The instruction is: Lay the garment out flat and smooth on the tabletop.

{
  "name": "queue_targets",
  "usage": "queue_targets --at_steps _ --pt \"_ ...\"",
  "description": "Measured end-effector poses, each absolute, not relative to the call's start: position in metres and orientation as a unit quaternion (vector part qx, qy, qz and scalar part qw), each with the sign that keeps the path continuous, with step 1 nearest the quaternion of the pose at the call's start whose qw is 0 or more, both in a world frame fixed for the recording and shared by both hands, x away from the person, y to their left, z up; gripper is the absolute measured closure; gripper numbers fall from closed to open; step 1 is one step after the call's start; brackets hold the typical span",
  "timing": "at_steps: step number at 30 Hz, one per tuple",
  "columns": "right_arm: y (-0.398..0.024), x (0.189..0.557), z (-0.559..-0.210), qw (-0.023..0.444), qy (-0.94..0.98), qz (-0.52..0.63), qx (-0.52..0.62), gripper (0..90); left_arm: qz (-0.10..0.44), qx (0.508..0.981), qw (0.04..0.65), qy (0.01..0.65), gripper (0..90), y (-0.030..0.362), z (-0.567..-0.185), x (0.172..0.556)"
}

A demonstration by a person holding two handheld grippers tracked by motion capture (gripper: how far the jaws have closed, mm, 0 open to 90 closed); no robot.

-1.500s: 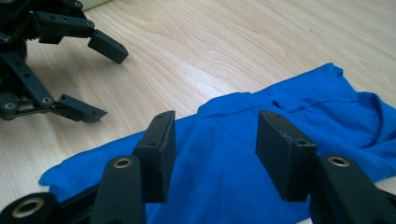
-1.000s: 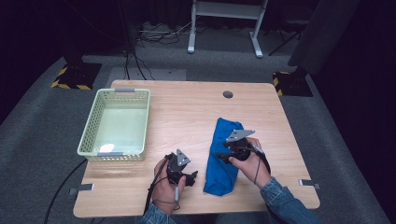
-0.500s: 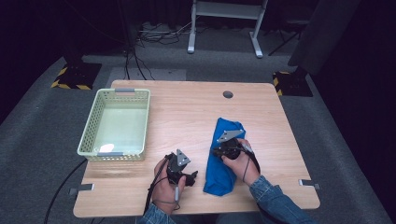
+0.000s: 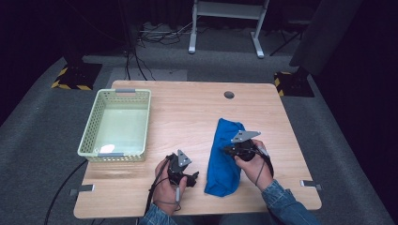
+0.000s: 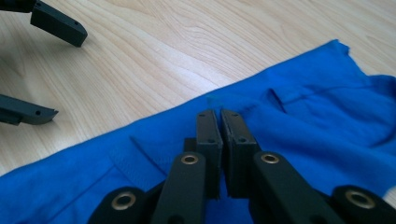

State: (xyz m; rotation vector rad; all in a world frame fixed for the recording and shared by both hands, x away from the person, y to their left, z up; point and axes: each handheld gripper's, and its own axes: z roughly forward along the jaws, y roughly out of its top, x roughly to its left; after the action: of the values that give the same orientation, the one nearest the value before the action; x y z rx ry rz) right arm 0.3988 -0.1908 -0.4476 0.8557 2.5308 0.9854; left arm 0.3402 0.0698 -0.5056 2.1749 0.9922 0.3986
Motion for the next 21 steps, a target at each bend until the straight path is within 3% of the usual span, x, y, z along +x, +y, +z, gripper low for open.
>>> queue_targets --at_steps 10,11,15,18,21 --pt "-0.246 0.372 -0.44 0.159 0.848 0.359 0.356 85.1 0.153 0.84 0.352 0.383 13.8 0.07 -0.506 0.341" --pt "-0.254 0.367 -0.44 0.158 0.841 0.362 0.37 82.2 0.153 0.84 0.352 0.383 13.7 0.07 -0.506 0.341" --pt "-0.293 0.342 -0.442 0.184 0.81 0.353 0.431 53.4 0.155 0.839 0.351 0.386 13.8 0.069 -0.505 0.341" --pt "-0.307 0.332 -0.439 0.214 0.799 0.35 0.439 46.6 0.164 0.828 0.347 0.409 13.7 0.066 -0.505 0.337" --pt "-0.306 0.329 -0.435 0.225 0.799 0.356 0.43 45.6 0.165 0.827 0.345 0.411 13.7 0.064 -0.505 0.337"
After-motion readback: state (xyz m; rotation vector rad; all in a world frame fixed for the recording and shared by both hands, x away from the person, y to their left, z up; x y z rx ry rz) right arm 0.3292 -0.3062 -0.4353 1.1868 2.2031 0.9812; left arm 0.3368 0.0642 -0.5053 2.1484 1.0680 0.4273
